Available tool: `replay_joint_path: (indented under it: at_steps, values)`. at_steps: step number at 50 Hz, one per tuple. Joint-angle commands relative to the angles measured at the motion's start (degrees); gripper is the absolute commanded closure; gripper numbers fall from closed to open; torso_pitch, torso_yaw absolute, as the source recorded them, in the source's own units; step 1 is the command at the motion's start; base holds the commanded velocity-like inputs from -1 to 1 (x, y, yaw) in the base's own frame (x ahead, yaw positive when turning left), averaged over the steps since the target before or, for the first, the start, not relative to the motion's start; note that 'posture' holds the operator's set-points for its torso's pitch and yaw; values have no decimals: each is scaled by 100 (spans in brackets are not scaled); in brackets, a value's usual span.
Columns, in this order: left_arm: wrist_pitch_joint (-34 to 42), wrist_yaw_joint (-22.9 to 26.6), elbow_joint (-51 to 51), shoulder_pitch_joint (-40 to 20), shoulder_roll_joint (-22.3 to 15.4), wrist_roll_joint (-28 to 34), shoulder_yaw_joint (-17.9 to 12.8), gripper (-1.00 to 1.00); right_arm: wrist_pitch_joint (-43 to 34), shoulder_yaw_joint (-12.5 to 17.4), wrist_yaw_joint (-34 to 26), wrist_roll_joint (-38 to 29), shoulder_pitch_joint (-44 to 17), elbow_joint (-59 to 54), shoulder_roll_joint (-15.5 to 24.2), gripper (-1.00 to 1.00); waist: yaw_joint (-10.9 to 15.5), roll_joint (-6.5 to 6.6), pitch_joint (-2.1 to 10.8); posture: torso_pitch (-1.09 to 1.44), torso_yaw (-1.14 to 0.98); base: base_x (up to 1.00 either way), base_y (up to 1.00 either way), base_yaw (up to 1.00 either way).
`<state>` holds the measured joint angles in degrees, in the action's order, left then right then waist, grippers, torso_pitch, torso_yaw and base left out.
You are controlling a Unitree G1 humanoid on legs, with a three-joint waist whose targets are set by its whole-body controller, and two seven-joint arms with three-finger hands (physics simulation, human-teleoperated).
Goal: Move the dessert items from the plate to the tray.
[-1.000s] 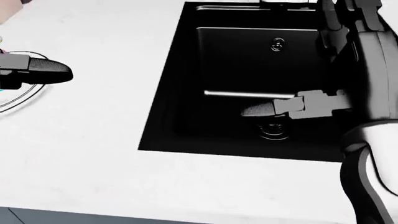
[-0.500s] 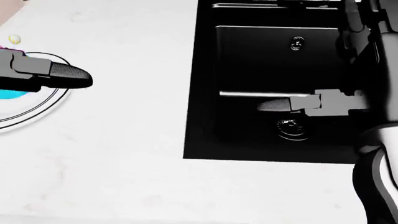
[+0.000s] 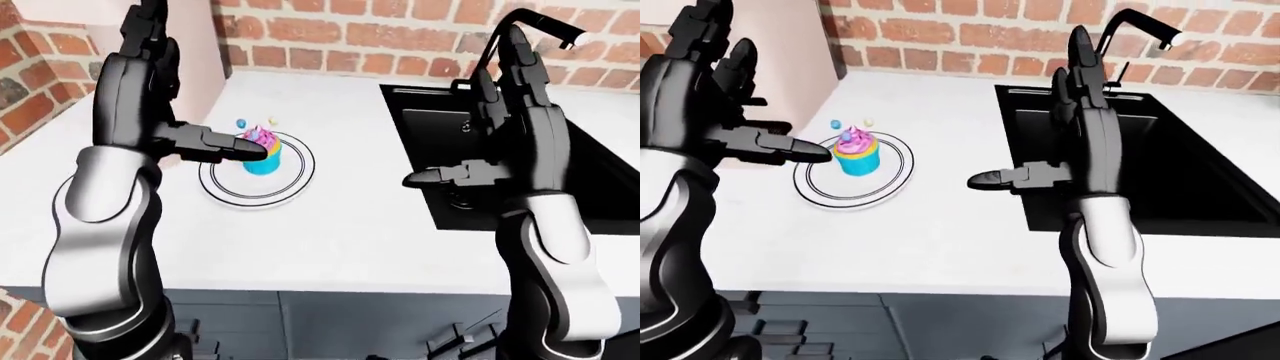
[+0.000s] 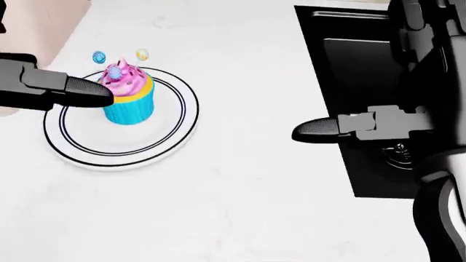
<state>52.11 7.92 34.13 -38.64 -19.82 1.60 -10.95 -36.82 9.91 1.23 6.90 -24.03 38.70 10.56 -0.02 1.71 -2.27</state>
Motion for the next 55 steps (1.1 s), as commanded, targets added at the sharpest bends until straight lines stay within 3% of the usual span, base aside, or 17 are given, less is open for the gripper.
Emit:
replay_joint_path:
  at_steps: [1,11,19,27,31,34,35,43,55]
  values:
    - [-144,116,168,-158,-54,45,9,-100,108,40,27,-3,-112,97,45,-100,-9,79,117,0,0,0,0,0]
    - [-241,728,162,-287,-78,146,167,-100,26,46,39,5,-151,141,68,-100,77,11,142,0,0,0,0,0]
    - [-463,1269,108,-162,154,258,306,-100,15,48,42,15,-185,127,87,-100,83,2,119,0,0,0,0,0]
    - [-1015,1583,-713,-328,265,336,372,-100,28,74,32,39,-144,161,92,-100,81,-65,88,0,0,0,0,0]
    - [-1114,1865,-1185,-669,140,521,417,-100,60,61,20,34,-103,174,74,-100,117,-189,50,0,0,0,0,0]
    - [-1228,2151,-1549,-866,-33,700,453,-100,64,66,9,35,-78,191,71,-100,182,-481,81,0,0,0,0,0]
    - [-1254,2175,-1726,-983,-28,699,369,-100,75,66,5,35,-62,196,67,-100,200,-352,45,0,0,0,0,0]
    - [-1606,2608,-2160,-1008,-331,1093,258,-100,147,93,-6,51,31,212,52,-100,43,-178,123,0,0,0,0,0]
    - [-1958,2811,-2368,-963,-785,1261,-58,-100,80,52,0,23,-51,195,53,-100,-7,-187,150,0,0,0,0,0]
